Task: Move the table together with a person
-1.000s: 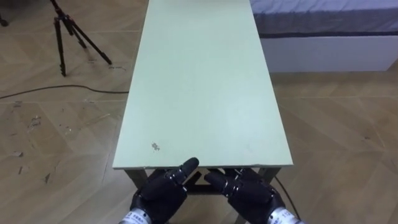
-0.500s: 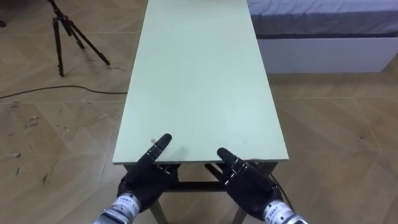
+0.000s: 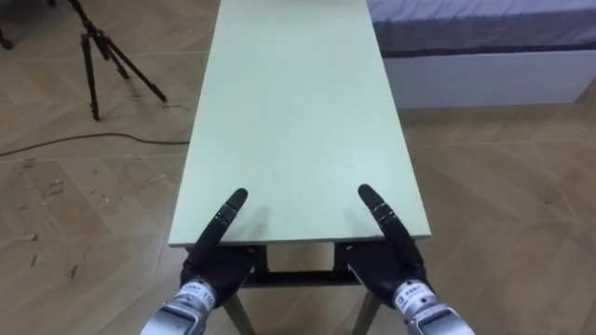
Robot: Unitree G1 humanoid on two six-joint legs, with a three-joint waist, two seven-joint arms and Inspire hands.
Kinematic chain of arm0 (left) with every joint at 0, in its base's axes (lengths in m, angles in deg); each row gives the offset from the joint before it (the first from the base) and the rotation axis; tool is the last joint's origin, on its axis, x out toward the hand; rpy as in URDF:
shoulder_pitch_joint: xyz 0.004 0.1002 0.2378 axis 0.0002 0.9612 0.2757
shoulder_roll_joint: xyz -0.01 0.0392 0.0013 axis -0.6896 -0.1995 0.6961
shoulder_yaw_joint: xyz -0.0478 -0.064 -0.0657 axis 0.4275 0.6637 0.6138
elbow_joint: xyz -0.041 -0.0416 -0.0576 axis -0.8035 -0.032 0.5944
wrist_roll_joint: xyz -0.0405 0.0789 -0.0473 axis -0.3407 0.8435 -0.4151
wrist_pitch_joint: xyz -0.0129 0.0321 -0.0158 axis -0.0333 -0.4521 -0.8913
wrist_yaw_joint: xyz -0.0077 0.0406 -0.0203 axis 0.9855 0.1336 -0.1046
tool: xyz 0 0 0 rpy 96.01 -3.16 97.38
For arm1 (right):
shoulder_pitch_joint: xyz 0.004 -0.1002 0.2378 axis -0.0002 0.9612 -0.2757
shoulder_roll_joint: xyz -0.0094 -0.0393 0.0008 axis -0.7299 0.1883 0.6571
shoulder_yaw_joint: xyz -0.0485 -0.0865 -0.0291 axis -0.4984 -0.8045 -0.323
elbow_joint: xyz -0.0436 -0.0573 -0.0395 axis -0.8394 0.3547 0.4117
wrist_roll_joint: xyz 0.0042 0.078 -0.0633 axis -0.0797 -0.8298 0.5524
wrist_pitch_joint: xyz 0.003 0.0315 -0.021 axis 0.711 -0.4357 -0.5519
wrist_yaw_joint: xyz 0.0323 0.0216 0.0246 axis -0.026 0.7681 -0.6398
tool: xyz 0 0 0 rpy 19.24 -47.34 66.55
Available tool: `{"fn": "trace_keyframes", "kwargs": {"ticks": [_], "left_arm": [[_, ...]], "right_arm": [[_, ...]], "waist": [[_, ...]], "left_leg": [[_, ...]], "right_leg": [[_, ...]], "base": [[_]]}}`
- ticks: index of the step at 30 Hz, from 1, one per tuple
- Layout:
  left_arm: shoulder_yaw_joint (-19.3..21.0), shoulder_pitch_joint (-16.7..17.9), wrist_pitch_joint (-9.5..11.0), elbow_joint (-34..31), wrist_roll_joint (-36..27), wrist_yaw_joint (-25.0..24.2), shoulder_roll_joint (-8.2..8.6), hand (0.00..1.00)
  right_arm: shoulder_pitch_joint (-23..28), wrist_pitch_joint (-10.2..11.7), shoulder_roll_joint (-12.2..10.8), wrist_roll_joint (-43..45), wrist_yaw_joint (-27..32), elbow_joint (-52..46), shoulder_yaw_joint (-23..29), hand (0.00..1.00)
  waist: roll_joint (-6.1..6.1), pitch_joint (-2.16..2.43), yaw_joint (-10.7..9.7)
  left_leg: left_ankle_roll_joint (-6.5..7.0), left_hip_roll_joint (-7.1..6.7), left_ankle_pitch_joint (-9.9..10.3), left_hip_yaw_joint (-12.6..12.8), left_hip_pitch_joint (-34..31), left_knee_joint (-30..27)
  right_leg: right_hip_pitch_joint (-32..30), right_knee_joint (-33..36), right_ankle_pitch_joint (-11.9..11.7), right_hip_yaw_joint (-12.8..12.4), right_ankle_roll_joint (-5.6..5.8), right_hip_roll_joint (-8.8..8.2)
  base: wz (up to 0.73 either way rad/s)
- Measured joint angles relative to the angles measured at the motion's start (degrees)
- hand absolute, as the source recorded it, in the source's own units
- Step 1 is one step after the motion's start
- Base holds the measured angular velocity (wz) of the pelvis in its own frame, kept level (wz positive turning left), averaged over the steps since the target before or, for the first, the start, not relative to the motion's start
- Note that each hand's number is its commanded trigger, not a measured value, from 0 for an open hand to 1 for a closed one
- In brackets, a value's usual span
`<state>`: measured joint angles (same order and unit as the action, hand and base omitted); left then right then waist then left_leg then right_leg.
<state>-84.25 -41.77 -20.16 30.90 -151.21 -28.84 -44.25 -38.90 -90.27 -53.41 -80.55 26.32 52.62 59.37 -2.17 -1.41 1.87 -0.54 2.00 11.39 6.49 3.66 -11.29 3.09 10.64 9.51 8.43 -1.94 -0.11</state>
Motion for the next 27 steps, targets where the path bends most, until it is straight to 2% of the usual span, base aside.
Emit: {"fn": "trace_keyframes", "kwargs": {"ticks": [3, 7, 8, 9, 17, 21, 27], "left_arm": [[0.9, 0.0, -0.2, 0.0, 0.0, 1.1, 0.98, 0.0], [2.2, 0.0, -0.8, 0.0, 0.0, 1.7, 1.66, 0.0], [2.2, 0.0, -0.9, 0.0, 0.1, 1.7, 1.71, 0.02], [2.2, 0.0, -1.1, 0.0, 0.1, 1.7, 1.72, 1.0], [2.4, 0.0, -1.2, -0.2, 0.7, 2.2, 1.74, 1.0], [2.4, 0.0, -1.2, -0.7, 1.2, 2.1, 2.66, 1.0], [2.5, 0.0, -1.1, -0.8, 3.5, 3.9, 3.06, 1.0]], "right_arm": [[0.0, 0.0, -0.3, -0.6, 1.9, -0.8, 0.3, 0.0], [0.0, 0.0, -1.4, -1.8, 4.5, -1.6, 1.1, 0.0], [0.0, 0.0, -1.4, -1.8, 4.6, -1.6, 1.2, 0.12], [0.0, 0.0, -1.4, -1.8, 4.8, -1.6, 1.3, 1.0], [-0.2, 0.0, -1.6, -1.8, 5.9, -2.1, 1.4, 1.0], [-0.5, 2.0, -2.6, -0.4, 10.4, -2.1, 1.6, 1.0], [-0.6, 2.2, -3.4, 2.1, 11.4, -2.2, 2.0, 1.0]], "waist": [[-0.44, 0.22, 0.0], [-0.54, 0.23, -0.1], [-0.55, 0.23, -0.1], [-0.54, 0.23, -0.1], [-0.52, 0.24, -0.1], [-0.49, 0.22, 0.3], [-0.36, 0.15, 0.2]], "left_leg": [[0.0, -0.02, 0.0, -0.1, 0.0, 0.0], [-0.02, 0.05, 0.0, -0.5, 0.1, 0.0], [-0.02, 0.05, 0.0, -0.5, 0.1, 0.0], [-0.02, 0.04, 0.0, -0.5, 0.1, 0.0], [-0.02, 0.0, 0.0, -0.5, -0.1, -0.1], [-0.01, -0.04, 0.0, -0.6, -0.4, 0.0], [-0.02, -0.01, 0.0, -0.7, -0.6, 0.1]], "right_leg": [[0.0, 0.0, 0.0, -0.1, 0.02, 0.01], [0.2, 0.0, 0.0, 0.1, -0.02, 0.12], [0.2, 0.0, 0.0, 0.1, -0.02, 0.11], [0.2, 0.0, 0.0, 0.1, -0.02, 0.1], [0.0, 0.0, 0.0, 0.1, -0.02, 0.05], [-0.1, -0.1, 0.0, 0.4, -0.02, -0.01], [-0.2, -0.3, 0.0, 1.0, -0.01, -0.01]], "base": [[0.0], [0.0], [0.0], [0.0], [0.0], [0.03], [0.01]]}}
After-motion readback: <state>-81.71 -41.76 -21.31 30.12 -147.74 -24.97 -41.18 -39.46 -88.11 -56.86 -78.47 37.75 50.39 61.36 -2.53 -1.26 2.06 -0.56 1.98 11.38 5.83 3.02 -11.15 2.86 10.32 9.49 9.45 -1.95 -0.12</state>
